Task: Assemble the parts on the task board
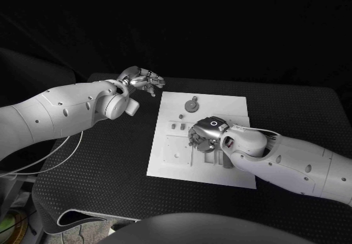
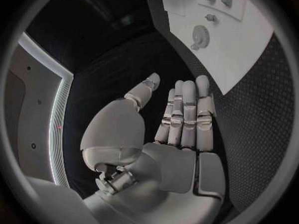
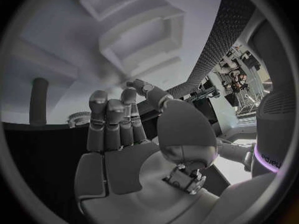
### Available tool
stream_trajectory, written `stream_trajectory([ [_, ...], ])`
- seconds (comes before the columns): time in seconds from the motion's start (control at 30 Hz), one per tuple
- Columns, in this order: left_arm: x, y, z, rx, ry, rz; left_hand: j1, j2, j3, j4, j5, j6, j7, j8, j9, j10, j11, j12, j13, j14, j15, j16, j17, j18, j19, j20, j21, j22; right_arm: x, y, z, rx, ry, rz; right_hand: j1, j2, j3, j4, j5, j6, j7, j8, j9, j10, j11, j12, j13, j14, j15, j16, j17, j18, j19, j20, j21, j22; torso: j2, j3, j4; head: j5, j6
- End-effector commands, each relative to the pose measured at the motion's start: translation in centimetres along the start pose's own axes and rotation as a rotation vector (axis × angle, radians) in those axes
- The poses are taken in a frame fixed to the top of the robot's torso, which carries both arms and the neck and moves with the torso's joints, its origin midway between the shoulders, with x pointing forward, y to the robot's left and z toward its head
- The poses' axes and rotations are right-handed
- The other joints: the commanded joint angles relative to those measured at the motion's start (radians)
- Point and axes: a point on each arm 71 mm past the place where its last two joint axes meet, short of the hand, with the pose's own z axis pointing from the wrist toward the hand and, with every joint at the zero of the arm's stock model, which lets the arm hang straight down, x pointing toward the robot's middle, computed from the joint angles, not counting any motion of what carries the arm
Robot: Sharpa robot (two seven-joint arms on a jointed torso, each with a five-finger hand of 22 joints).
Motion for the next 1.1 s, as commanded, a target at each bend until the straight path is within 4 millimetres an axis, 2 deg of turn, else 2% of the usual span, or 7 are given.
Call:
stream_trajectory([
  [0.03, 0.25, -0.18, 0.05, 0.009, 0.017, 0.0, -0.006, -0.001, -0.007, 0.001, 0.0, 0.002, 0.002, -0.001, -0.001, -0.007, 0.0, -0.002, 0.002, 0.004, 0.001, -0.006, 0.001, 0.025, 0.006, 0.003, -0.004, 0.001, 0.78, -0.36, -0.17, 0.029, 0.055, -0.014, -0.002, -0.001, 0.005, 0.0, 0.002, 0.011, 0.007, 0.006, 0.002, 0.006, -0.003, 0.004, -0.001, 0.004, -0.005, 0.002, 0.002, 0.044, 0.008, -0.002, 0.004, 0.017, 0.0, 0.0006, 0.0012, -0.002, 0.0],
  [0.17, 0.23, -0.17, 0.05, 0.009, 0.016, 0.0, -0.006, -0.001, -0.007, 0.0, 0.0, 0.002, 0.002, -0.001, -0.001, -0.008, 0.0, -0.002, 0.002, 0.004, 0.001, -0.006, 0.002, 0.025, 0.006, 0.003, -0.004, 0.001, 0.85, -0.51, -0.18, 0.038, 0.062, -0.017, -0.002, -0.005, 0.006, -0.001, 0.002, 0.01, 0.007, 0.005, 0.002, 0.005, -0.003, 0.004, -0.003, 0.004, -0.004, 0.001, 0.002, 0.044, 0.007, -0.003, 0.004, 0.017, 0.0, 0.0004, 0.0021, -0.003, 0.0],
  [0.3, 0.21, -0.17, 0.04, 0.008, 0.016, 0.0, -0.006, 0.0, -0.007, 0.0, 0.0, 0.001, 0.002, -0.001, -0.001, -0.008, 0.0, -0.003, 0.002, 0.004, 0.001, -0.006, 0.002, 0.025, 0.006, 0.003, -0.004, 0.002, 0.86, -0.5, -0.11, 0.041, 0.064, -0.012, -0.009, -0.023, 0.007, 0.0, 0.001, 0.006, 0.009, 0.001, 0.003, 0.001, 0.0, 0.002, -0.006, 0.002, -0.003, -0.002, 0.002, 0.044, 0.006, -0.002, 0.002, 0.016, 0.001, 0.0001, 0.0007, -0.004, 0.0],
  [0.57, 0.29, -0.2, 0.06, 0.009, 0.017, 0.0, -0.006, 0.0, -0.007, 0.0, 0.0, 0.001, 0.002, -0.001, -0.002, -0.008, 0.0, -0.003, 0.003, 0.004, 0.001, -0.006, 0.002, 0.025, 0.006, 0.003, -0.004, 0.002, 0.94, -0.42, 0.04, 0.045, 0.079, -0.006, -0.036, -0.108, 0.008, 0.04, 0.001, -0.032, 0.022, -0.025, 0.001, -0.025, 0.011, -0.001, -0.016, -0.012, 0.007, -0.01, 0.003, 0.044, -0.001, -0.001, -0.01, 0.009, 0.0, -0.0003, 0.0015, -0.007, -0.001],
  [0.7, 0.26, -0.19, 0.04, 0.008, 0.016, 0.0, -0.006, 0.0, -0.007, 0.0, 0.0, 0.0, 0.002, -0.001, -0.002, -0.008, 0.0, -0.003, 0.003, 0.004, 0.001, -0.006, 0.002, 0.025, 0.006, 0.003, -0.005, 0.002, 0.93, -0.41, 0.06, 0.047, 0.078, -0.004, -0.035, -0.129, 0.01, 0.052, 0.0, -0.043, 0.026, -0.033, 0.001, -0.032, 0.015, -0.001, -0.018, -0.017, 0.011, -0.011, 0.004, 0.044, -0.002, 0.0, -0.012, 0.008, 0.0, -0.0005, 0.0016, -0.007, -0.002],
  [0.87, 0.26, -0.19, 0.04, 0.008, 0.017, 0.0, -0.006, -0.001, -0.007, 0.0, 0.0, 0.0, 0.003, -0.001, -0.002, -0.009, 0.0, -0.003, 0.003, 0.004, 0.001, -0.006, 0.002, 0.025, 0.006, 0.003, -0.005, 0.002, 0.91, -0.35, 0.11, 0.047, 0.078, -0.004, -0.034, -0.139, 0.011, 0.061, 0.0, -0.051, 0.029, -0.039, 0.001, -0.037, 0.018, 0.001, -0.02, -0.019, 0.013, -0.01, 0.006, 0.044, -0.002, 0.001, -0.014, 0.008, 0.001, 0.0, 0.002, -0.007, -0.001],
  [1.1, 0.27, -0.19, 0.02, 0.009, 0.018, 0.0, -0.005, -0.001, -0.007, -0.001, 0.0, -0.001, 0.003, -0.002, -0.002, -0.009, 0.0, -0.003, 0.003, 0.004, 0.001, -0.007, 0.002, 0.025, 0.006, 0.003, -0.005, 0.002, 0.94, -0.19, 0.31, 0.045, 0.085, -0.006, -0.031, -0.141, 0.013, 0.064, 0.0, -0.054, 0.03, -0.041, 0.001, -0.04, 0.019, 0.001, -0.021, -0.02, 0.014, -0.01, 0.006, 0.044, -0.003, 0.001, -0.014, 0.008, 0.001, -0.0001, 0.0013, -0.007, -0.002],
])
